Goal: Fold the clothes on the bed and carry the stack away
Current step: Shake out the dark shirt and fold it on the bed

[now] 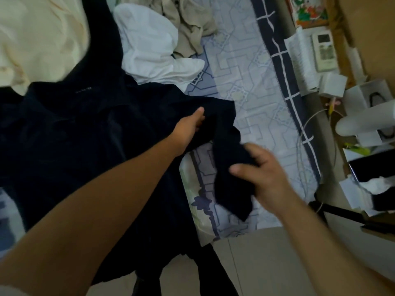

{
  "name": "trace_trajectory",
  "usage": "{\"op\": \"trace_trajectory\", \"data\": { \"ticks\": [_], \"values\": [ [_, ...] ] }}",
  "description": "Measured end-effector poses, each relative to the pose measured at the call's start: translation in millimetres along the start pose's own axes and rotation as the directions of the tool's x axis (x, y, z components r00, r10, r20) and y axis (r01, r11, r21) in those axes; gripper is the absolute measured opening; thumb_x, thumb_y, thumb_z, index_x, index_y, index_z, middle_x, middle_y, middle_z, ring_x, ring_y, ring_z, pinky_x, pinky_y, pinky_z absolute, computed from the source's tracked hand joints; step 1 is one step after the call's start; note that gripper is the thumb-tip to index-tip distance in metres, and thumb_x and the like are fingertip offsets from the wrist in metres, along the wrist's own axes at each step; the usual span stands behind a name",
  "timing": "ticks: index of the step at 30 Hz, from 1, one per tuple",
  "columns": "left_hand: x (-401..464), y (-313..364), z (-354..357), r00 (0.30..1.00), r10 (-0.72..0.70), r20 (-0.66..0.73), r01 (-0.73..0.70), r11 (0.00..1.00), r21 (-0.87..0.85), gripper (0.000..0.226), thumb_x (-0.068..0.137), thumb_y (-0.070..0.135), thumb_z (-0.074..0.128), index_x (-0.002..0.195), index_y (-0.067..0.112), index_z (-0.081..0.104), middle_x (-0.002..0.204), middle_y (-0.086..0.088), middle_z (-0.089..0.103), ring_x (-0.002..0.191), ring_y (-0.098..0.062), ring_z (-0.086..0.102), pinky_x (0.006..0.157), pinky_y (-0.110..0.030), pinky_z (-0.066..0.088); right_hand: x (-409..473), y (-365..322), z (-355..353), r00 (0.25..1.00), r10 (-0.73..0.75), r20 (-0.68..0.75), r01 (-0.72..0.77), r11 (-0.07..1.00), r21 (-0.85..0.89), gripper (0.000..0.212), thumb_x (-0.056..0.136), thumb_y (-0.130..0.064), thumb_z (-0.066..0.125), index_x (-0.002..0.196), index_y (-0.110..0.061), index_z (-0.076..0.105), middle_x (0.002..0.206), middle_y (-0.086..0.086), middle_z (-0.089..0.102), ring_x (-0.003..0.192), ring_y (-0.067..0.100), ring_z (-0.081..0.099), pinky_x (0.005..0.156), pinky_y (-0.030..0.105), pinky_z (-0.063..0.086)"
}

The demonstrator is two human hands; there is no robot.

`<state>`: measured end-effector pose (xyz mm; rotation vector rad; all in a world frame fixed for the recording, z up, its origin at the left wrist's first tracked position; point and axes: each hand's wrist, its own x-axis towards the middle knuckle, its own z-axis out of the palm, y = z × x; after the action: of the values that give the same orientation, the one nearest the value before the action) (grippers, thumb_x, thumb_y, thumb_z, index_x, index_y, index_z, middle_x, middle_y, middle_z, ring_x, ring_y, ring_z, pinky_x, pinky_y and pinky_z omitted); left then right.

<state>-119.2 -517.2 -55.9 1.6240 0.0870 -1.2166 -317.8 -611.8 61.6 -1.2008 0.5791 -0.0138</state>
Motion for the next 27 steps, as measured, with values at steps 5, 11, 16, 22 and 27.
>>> {"op": "trace_trajectory", "data": {
  "ticks": [5, 11, 16, 22, 27],
  "values": [
    [-12.4, 12.2, -40.0, 0.959, -0.169, 0.226, 0.206, 0.967, -0.149, 0.058, 0.090, 0.053, 0.071, 0.126, 0.008, 0.072, 0.117, -0.016, 0.075, 0.099, -0.030, 0.075, 0.082, -0.035, 0.062, 14.2, 55.9, 85.8, 0.950, 0.142, 0.278, -0.034, 0.933, -0.359, 0.024, 0.087, -0.024, 0.079, 0.109, -0.030, 0.073, 0.112, -0.011, 0.075, 0.107, 0.008, 0.069, 0.096, 0.028, 0.054],
    [-4.7, 4.8, -64.2, 0.999, -0.032, 0.013, 0.027, 0.959, 0.284, 0.031, 0.076, 0.008, 0.079, 0.106, 0.003, 0.077, 0.105, -0.016, 0.075, 0.099, -0.036, 0.072, 0.086, -0.044, 0.063, 11.2, 108.6, 135.6, 0.915, 0.164, 0.369, 0.068, 0.839, -0.540, 0.022, 0.090, -0.027, 0.075, 0.083, -0.040, 0.057, 0.095, -0.019, 0.059, 0.093, 0.004, 0.060, 0.089, 0.027, 0.052],
    [2.3, 6.7, -91.9, 0.999, 0.053, -0.003, -0.053, 0.998, -0.020, 0.017, 0.075, 0.014, 0.082, 0.092, 0.015, 0.082, 0.094, -0.007, 0.080, 0.084, -0.021, 0.078, 0.069, -0.030, 0.062, -5.2, 145.1, 169.6, 0.881, 0.102, 0.462, 0.278, 0.679, -0.679, 0.019, 0.090, -0.030, 0.068, 0.102, -0.016, 0.061, 0.109, -0.006, 0.055, 0.090, 0.015, 0.056, 0.077, 0.033, 0.050],
    [3.7, 3.7, -115.3, 0.992, 0.077, -0.102, -0.071, 0.996, 0.056, 0.021, 0.085, 0.010, 0.077, 0.105, 0.006, 0.077, 0.103, -0.009, 0.077, 0.095, -0.025, 0.074, 0.070, -0.029, 0.063, -11.9, 179.1, 215.5, 0.857, 0.264, 0.442, 0.289, 0.466, -0.837, 0.029, 0.099, -0.029, 0.058, 0.124, -0.013, 0.055, 0.143, 0.002, 0.040, 0.091, 0.032, 0.061, 0.073, 0.039, 0.050],
    [15.4, 12.3, -134.2, 0.984, 0.104, -0.148, -0.115, 0.991, -0.069, 0.009, 0.091, 0.007, 0.062, 0.091, 0.003, 0.070, 0.097, -0.015, 0.073, 0.089, -0.029, 0.070, 0.080, -0.039, 0.062, -7.2, 191.4, 232.1, 0.660, 0.572, 0.487, 0.208, 0.484, -0.850, 0.068, 0.094, -0.041, 0.066, 0.153, -0.022, 0.038, 0.168, -0.001, 0.021, 0.141, 0.030, 0.043, 0.111, 0.044, 0.043]
  ]
}}
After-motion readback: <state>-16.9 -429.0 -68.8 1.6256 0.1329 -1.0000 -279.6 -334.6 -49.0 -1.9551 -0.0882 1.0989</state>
